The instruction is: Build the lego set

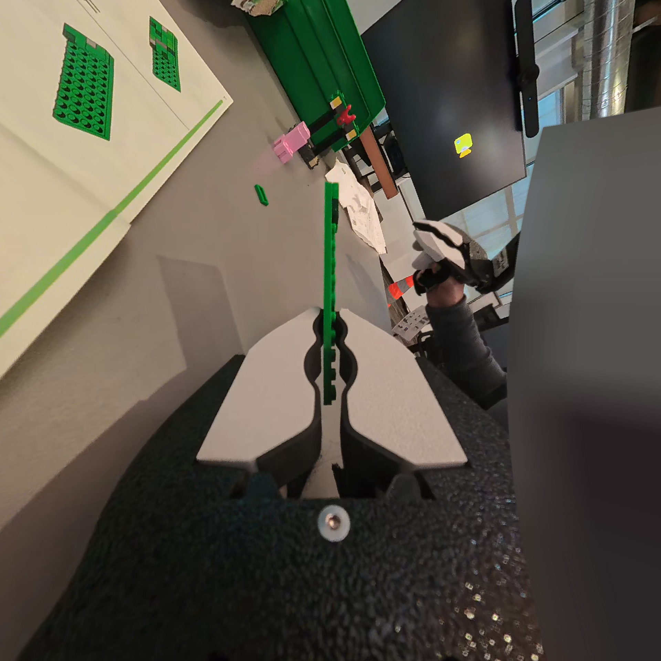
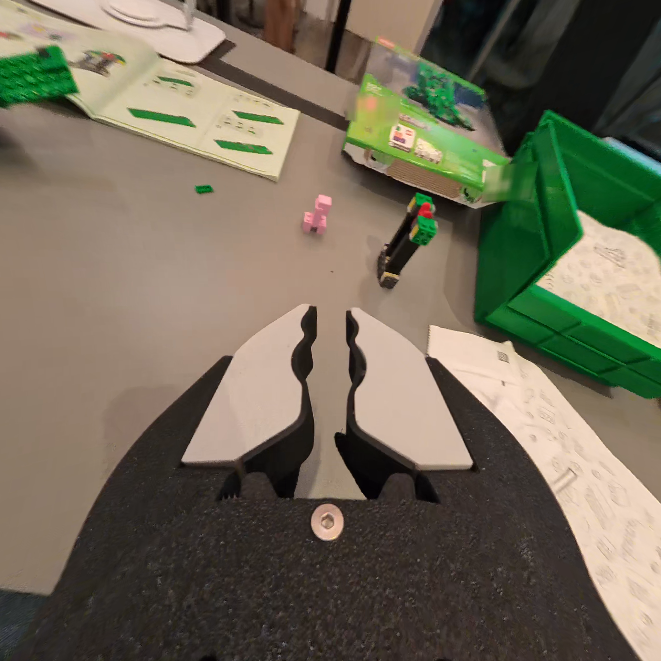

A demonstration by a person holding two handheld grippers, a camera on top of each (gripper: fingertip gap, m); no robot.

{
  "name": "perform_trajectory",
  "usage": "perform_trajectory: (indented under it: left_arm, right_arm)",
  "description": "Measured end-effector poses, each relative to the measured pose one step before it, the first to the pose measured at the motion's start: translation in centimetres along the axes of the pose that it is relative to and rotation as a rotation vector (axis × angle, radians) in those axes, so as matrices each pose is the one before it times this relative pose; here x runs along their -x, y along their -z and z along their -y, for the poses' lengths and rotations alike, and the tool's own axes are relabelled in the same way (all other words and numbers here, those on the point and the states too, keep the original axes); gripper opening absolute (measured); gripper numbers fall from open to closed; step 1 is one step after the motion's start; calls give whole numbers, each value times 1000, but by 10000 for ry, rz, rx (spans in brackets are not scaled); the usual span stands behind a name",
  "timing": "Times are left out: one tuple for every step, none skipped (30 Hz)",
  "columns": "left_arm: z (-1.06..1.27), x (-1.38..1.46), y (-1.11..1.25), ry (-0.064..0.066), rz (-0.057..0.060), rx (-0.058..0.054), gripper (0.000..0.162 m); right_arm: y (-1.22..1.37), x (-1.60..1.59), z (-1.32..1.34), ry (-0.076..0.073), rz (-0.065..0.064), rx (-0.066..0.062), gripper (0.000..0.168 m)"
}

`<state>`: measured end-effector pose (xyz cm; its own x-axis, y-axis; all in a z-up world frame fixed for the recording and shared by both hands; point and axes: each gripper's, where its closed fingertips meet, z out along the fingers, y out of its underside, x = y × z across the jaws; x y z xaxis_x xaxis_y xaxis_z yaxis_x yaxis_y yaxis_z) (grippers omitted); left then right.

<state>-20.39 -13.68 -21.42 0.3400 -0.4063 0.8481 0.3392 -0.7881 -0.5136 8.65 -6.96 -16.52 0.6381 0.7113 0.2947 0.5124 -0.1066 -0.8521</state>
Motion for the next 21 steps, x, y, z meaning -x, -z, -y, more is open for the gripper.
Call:
perform_trajectory:
  left_arm:
    - [-15,0,-15,-50,38,14,4]
    - [-8,-61,-38,-68,8,13,4]
    - [14,-179,-58,-74,-54,-9,4]
    - [65,-328,-135,-60,-123,-56,4]
    - [69,-525,-285,-41,-195,-57,4]
    - [-14,-639,-450,-62,-181,10,4]
    - [-93,-699,-609,-149,-94,77,4]
    - [-63,-807,-746,-239,-57,70,4]
    - [-25,-962,-864,-274,-88,20,4]
    - [-45,-1031,-969,-254,-128,4,4]
    - [-86,-970,-1052,-221,-118,20,4]
    - [-179,-844,-1115,-200,-83,73,4]
    - [-303,-779,-1157,-181,-90,171,4]
    - [-343,-731,-1157,-161,-111,230,4]
    - [-304,-603,-1125,-145,-76,228,4]
    - [-212,-454,-1096,-131,-34,205,4]
    - [-122,-388,-1070,-125,-60,166,4]
    - [-6,-389,-1075,-124,-125,107,4]
    - [72,-342,-1106,-113,-154,52,4]
    - [97,-222,-1155,-85,-140,21,4]
    - [79,-192,-1210,-64,-166,1,4]
  right_arm:
    - [410,-274,-261,113,-353,-87,17]
    - [778,-304,-124,81,-223,-97,17]
    - [1022,-515,-146,70,-225,-70,17]
    - [1181,-838,-305,48,-348,-28,19]
    - [1254,-1049,-440,6,-408,-50,20]
    - [1278,-1087,-502,-79,-398,-122,21]
    - [1227,-1085,-609,-162,-382,-119,21]
    - [1119,-1097,-813,-220,-387,-52,21]
    - [981,-1102,-1007,-237,-377,37,22]
    - [857,-1069,-1140,-241,-369,74,24]
    - [740,-1010,-1170,-237,-321,32,26]
    - [629,-918,-1210,-221,-262,10,27]
    - [544,-872,-1273,-171,-226,33,27]
    - [493,-871,-1317,-126,-209,25,28]
    - [438,-819,-1386,-126,-153,46,28]
    - [437,-742,-1404,-178,-92,109,29]
    - [464,-639,-1293,-166,-27,70,29]
    - [547,-688,-1188,-150,-94,28,30]
    - [624,-747,-1099,-187,-184,-3,31]
    - [687,-602,-959,-217,-108,-53,31]
    - [719,-478,-949,-188,-58,-20,31]
